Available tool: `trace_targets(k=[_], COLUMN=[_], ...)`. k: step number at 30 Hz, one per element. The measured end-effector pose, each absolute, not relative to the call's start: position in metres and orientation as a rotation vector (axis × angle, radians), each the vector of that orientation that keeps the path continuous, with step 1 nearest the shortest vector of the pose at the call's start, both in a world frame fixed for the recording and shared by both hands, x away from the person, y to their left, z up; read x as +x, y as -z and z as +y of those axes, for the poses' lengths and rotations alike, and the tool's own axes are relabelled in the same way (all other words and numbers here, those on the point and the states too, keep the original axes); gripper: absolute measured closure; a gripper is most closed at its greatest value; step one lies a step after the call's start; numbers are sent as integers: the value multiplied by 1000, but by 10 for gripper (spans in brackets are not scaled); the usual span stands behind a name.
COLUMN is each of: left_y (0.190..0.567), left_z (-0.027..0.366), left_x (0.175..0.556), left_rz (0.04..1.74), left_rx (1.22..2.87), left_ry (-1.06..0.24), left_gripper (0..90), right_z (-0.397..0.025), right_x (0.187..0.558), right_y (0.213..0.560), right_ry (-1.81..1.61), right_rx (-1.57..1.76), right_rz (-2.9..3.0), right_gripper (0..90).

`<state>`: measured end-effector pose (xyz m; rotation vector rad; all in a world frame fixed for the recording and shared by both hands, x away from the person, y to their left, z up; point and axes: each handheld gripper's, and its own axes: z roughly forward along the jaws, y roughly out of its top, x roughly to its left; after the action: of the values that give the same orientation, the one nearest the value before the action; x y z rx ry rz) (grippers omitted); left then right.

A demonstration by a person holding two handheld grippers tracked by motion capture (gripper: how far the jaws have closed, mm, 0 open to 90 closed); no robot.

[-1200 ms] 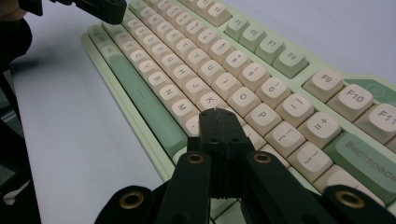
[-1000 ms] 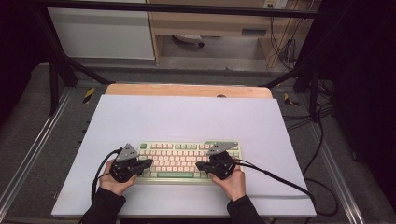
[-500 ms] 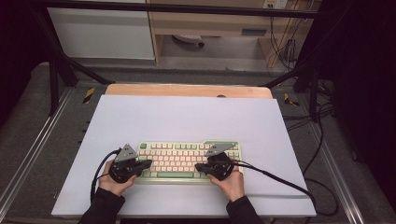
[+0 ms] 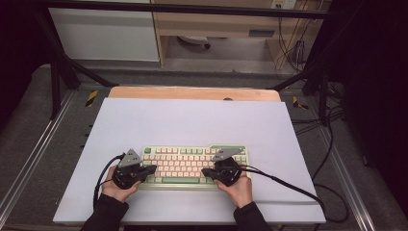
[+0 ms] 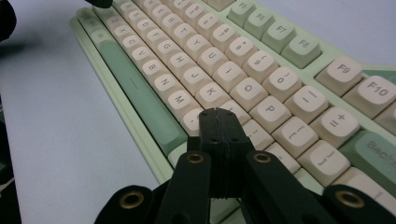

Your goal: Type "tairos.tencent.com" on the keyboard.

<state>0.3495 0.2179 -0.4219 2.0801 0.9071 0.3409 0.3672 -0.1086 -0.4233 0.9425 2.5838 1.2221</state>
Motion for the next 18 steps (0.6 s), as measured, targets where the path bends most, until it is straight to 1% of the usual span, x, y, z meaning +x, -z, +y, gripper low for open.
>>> trace_targets(k=[18], left_y=[419], left_z=[212], left_x=[348], left_rz=[890], left_rx=[2078], left_ry=[-336], left_gripper=[893], right_z=[-132], right_x=[368], right_y=[413], right_ry=[-1274], right_rx=[982], right_rz=[2521], right_gripper=[900])
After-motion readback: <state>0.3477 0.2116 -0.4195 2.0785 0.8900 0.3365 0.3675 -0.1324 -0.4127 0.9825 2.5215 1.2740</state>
